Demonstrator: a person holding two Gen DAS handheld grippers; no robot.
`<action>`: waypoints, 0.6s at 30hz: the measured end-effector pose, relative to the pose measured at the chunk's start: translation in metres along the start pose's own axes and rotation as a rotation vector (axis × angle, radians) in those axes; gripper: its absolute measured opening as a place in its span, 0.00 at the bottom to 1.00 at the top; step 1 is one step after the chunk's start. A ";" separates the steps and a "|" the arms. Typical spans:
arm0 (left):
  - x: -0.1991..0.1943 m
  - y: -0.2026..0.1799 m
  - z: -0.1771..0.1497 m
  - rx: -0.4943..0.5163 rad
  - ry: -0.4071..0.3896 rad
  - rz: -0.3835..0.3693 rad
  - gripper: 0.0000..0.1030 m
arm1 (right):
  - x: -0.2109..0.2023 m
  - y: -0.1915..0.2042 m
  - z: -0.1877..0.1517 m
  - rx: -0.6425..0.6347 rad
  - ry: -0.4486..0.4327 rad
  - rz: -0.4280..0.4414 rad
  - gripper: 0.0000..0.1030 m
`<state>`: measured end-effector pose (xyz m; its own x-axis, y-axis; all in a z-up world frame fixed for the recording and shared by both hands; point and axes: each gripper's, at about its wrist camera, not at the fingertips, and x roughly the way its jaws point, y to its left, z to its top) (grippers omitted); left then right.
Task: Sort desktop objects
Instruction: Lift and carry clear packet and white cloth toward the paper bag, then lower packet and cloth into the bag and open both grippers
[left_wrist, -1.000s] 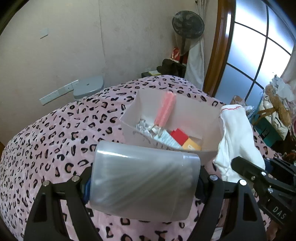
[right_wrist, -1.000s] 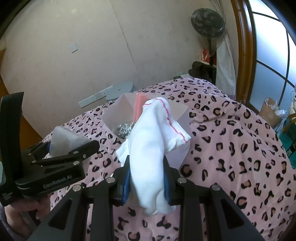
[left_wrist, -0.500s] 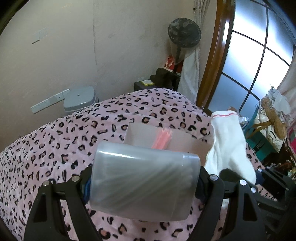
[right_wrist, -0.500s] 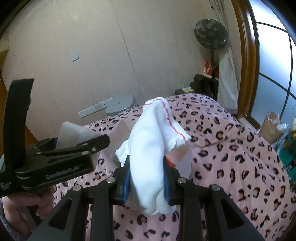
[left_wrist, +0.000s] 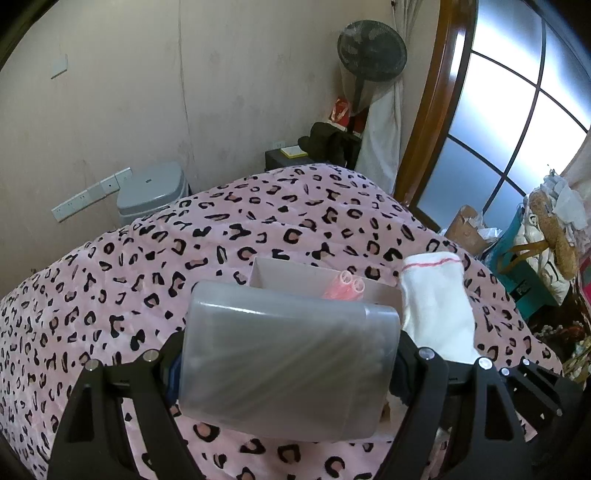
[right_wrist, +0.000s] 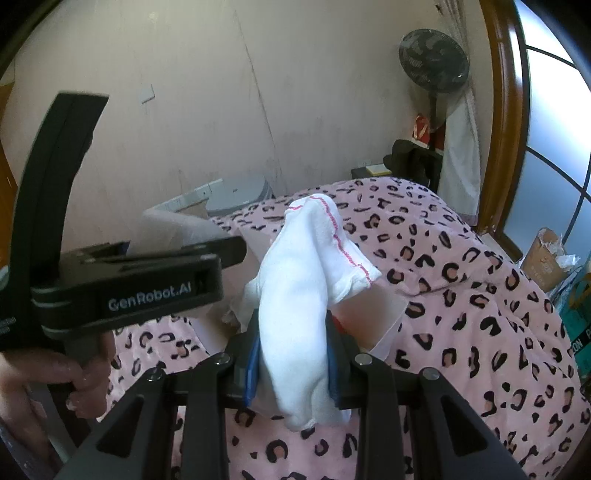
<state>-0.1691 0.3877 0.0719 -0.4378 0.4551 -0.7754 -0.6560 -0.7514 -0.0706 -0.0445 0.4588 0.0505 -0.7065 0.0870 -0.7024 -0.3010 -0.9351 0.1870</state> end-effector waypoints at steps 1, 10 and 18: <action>0.002 -0.001 -0.001 0.005 0.004 0.001 0.80 | 0.003 0.000 -0.001 -0.001 0.009 0.000 0.28; 0.025 -0.006 -0.013 0.039 0.037 0.007 0.80 | 0.022 -0.001 -0.008 -0.004 0.049 -0.006 0.28; 0.032 -0.016 -0.013 0.101 0.017 0.037 0.80 | 0.035 -0.003 -0.012 -0.004 0.076 -0.013 0.28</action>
<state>-0.1649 0.4080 0.0397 -0.4528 0.4196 -0.7867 -0.6991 -0.7147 0.0211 -0.0606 0.4606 0.0171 -0.6520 0.0735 -0.7547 -0.3077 -0.9353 0.1748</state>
